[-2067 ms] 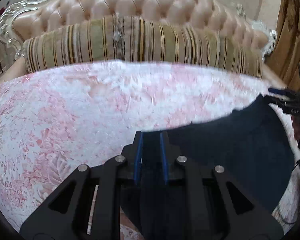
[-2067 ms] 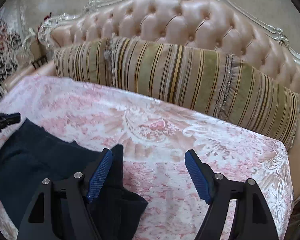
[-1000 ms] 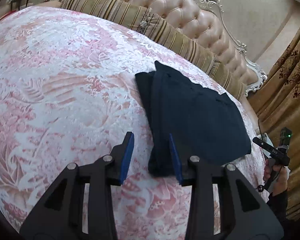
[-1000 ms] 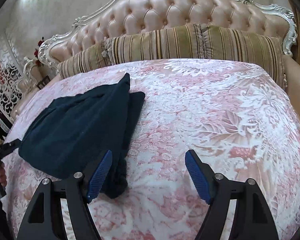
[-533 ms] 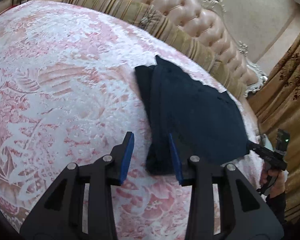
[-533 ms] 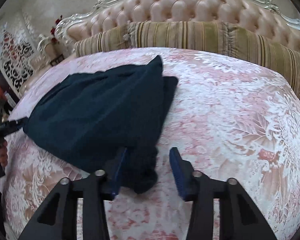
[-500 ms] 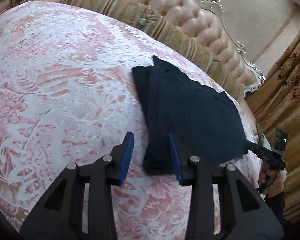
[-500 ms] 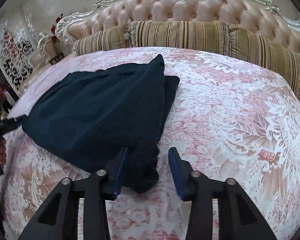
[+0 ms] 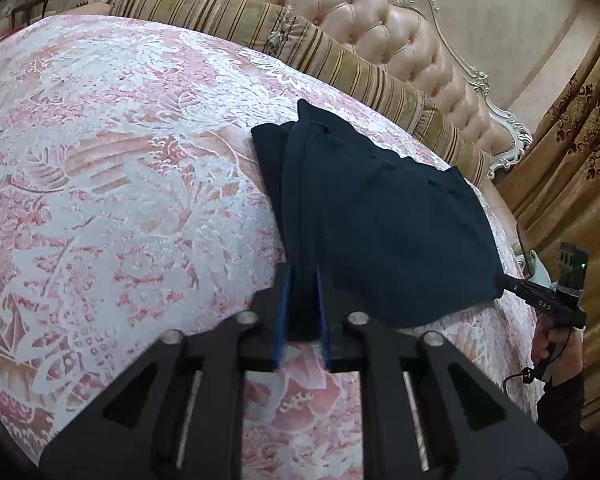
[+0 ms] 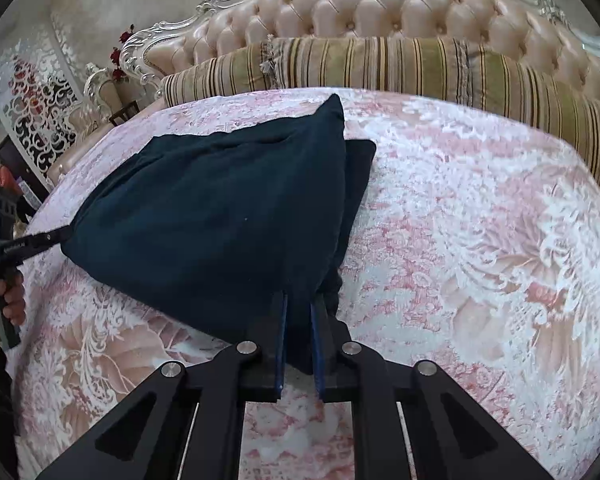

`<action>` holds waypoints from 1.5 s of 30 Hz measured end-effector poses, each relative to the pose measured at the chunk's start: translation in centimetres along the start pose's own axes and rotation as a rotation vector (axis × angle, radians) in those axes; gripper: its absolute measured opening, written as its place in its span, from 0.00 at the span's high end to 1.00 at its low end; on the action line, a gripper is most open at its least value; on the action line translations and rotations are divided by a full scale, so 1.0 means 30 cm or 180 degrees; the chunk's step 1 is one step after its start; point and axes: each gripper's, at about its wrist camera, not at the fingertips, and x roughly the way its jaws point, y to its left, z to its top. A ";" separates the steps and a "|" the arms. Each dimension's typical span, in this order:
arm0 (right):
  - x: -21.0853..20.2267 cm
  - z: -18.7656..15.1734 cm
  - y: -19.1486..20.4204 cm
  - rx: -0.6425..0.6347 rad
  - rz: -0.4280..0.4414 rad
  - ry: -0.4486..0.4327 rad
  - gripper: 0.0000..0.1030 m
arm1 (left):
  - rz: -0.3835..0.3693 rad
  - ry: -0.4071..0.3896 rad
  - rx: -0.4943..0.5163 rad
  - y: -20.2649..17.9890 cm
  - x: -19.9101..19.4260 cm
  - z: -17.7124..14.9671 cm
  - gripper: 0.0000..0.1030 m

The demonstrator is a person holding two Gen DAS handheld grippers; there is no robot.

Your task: Fold clothes

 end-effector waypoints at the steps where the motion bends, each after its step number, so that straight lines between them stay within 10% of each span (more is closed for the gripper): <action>1: -0.010 0.001 0.001 -0.0004 -0.0052 0.0002 0.77 | -0.0023 -0.0037 -0.0017 0.008 -0.016 0.004 0.66; 3: -0.056 0.001 -0.008 -0.0039 -0.0170 -0.0025 0.56 | -0.0125 -0.0092 -0.0087 0.034 -0.040 0.020 0.44; 6: -0.109 0.022 -0.054 0.0028 -0.0244 -0.0120 0.32 | -0.0352 -0.0087 -0.0245 0.082 -0.044 0.061 0.40; 13: -0.068 0.120 -0.118 0.0203 -0.0283 -0.0051 0.32 | -0.0787 0.0313 -0.0604 0.174 0.127 0.156 0.40; 25: 0.043 0.170 -0.099 0.0159 -0.0311 -0.0006 0.32 | -0.1129 0.0672 -0.0173 0.098 0.244 0.211 0.40; 31: 0.077 0.182 -0.130 0.0324 -0.0211 0.0077 0.28 | -0.0906 0.0821 -0.0042 0.061 0.258 0.221 0.68; 45: 0.152 0.215 -0.145 0.0552 -0.0031 0.0194 0.22 | -0.0729 0.0852 0.0066 0.071 0.226 0.208 0.69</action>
